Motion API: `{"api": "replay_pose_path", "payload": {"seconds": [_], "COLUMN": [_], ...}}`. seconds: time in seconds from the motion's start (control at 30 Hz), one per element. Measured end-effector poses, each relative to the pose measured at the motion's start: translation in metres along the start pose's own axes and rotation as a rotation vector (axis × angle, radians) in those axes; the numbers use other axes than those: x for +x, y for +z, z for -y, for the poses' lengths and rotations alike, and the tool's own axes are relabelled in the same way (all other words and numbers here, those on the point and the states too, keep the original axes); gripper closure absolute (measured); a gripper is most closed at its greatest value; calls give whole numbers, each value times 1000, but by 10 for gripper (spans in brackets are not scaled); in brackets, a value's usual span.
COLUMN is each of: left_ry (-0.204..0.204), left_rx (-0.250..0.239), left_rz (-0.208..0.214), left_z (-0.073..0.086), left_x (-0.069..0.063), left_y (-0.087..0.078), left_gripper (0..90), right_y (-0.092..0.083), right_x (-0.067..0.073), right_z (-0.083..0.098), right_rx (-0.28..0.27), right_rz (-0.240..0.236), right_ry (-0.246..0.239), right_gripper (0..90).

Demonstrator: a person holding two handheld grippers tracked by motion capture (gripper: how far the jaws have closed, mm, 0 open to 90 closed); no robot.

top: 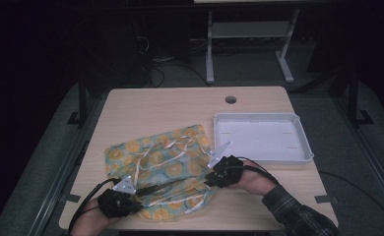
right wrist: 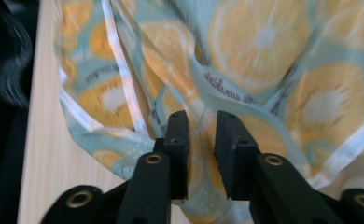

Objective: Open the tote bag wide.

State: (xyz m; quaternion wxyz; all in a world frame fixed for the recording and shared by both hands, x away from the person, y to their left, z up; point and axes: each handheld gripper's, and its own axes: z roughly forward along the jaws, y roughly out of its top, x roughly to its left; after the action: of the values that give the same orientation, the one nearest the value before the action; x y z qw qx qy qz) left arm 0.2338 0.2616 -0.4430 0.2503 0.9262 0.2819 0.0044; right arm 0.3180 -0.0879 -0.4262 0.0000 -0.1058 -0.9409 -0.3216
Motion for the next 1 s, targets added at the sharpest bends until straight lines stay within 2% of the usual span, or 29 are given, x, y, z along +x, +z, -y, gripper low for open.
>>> {"api": "replay_pose_path", "payload": {"seconds": [0.07, 0.13, 0.37, 0.5, 0.67, 0.77, 0.9, 1.0], "left_ry": [-4, -4, 0, -2, -4, -7, 0, -7], "left_rx": [-3, -2, 3, 3, 1, -4, 2, -1], "left_rz": [1, 2, 3, 4, 4, 6, 7, 11], "left_z": [0, 0, 0, 0, 0, 1, 1, 1], "left_x": [0, 0, 0, 0, 0, 0, 1, 1], "left_y": [0, 0, 0, 0, 0, 0, -1, -1], "left_gripper": [872, 870, 867, 865, 862, 860, 858, 858], "right_y": [-7, -12, -17, -10, 4, 12, 16, 16], "right_x": [0, -2, -9, -12, -11, -13, -23, -35], "right_z": [-5, -12, -35, -49, -66, -75, -83, -87], "right_rx": [-37, -72, -133, -137, -135, -142, -149, -169], "right_rz": [-12, 0, 12, 12, -21, -22, 3, 20], "right_ry": [-5, -19, -42, -61, -84, -106, -96, -68], "right_gripper": [706, 687, 627, 587, 551, 544, 545, 547]}}
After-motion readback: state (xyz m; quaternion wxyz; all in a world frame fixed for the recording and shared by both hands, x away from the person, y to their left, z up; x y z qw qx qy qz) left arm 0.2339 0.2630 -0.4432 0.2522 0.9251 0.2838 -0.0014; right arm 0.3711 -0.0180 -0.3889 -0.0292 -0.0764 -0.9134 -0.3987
